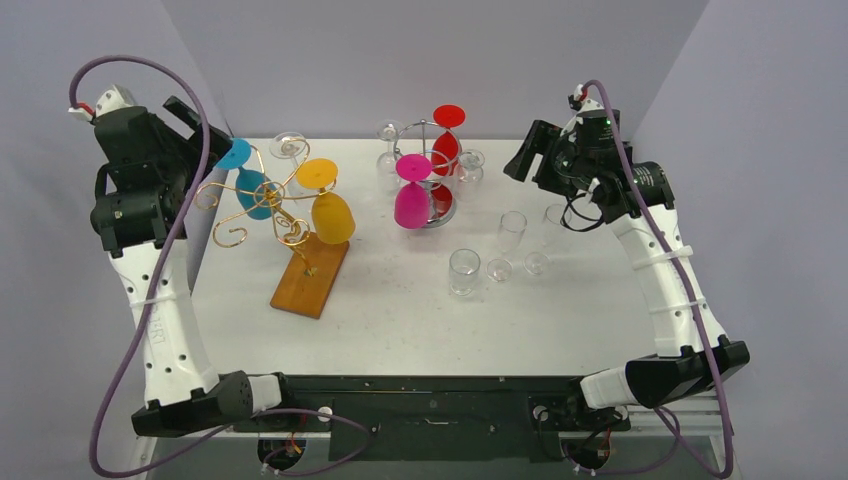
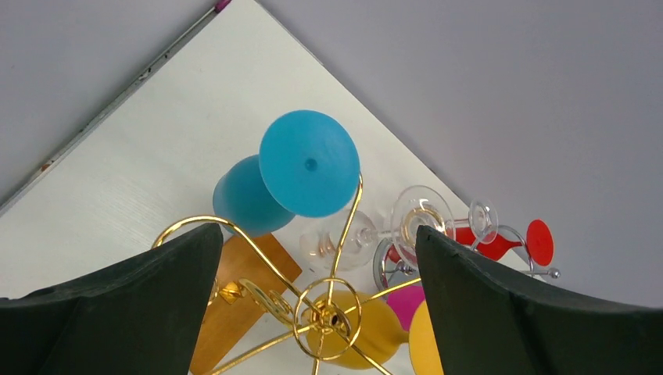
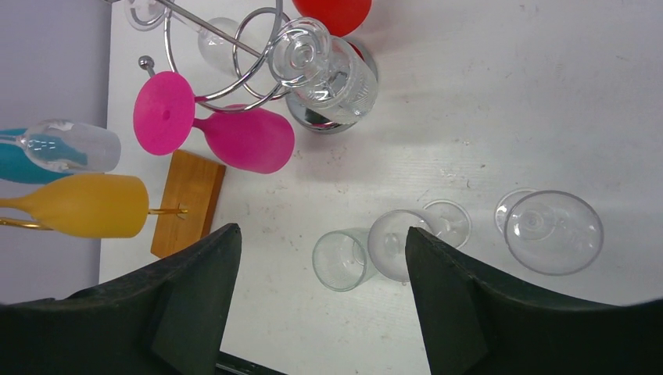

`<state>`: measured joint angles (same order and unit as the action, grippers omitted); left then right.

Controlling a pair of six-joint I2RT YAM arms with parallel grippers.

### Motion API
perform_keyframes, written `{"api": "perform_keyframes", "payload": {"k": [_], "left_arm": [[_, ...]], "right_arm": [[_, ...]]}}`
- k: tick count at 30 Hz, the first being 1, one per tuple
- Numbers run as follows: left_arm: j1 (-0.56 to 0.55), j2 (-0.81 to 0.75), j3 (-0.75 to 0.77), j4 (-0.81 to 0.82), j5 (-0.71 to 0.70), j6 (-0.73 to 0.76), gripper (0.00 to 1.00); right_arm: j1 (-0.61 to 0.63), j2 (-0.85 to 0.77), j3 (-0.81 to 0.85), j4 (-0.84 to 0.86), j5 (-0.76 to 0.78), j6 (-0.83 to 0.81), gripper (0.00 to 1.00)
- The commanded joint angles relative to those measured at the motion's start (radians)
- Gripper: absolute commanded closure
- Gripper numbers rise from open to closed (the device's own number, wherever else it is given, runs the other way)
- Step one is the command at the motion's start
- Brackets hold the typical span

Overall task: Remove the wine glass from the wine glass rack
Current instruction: Pick up the wine glass from the wine rack.

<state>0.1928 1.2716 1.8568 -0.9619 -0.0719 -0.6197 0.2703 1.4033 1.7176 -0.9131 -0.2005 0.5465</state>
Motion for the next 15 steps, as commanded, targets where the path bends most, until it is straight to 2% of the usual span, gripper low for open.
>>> {"api": "perform_keyframes", "payload": {"k": [1,7,15], "left_arm": [[0.117,0.045,-0.02,0.086,0.175,-0.056,0.12],[0.209,0.092,-0.062,0.153,0.291,-0.087,0.33],[0.255,0.121,-0.134,0.221,0.361,-0.106,0.45]], "right_arm": [[0.018,-0.005,0.006,0.049,-0.048,0.003,0.28],[0.026,-0.024,-0.011,0.058,-0.037,0.0,0.27],[0.026,-0.021,-0.004,0.052,-0.033,-0.001,0.27]]}}
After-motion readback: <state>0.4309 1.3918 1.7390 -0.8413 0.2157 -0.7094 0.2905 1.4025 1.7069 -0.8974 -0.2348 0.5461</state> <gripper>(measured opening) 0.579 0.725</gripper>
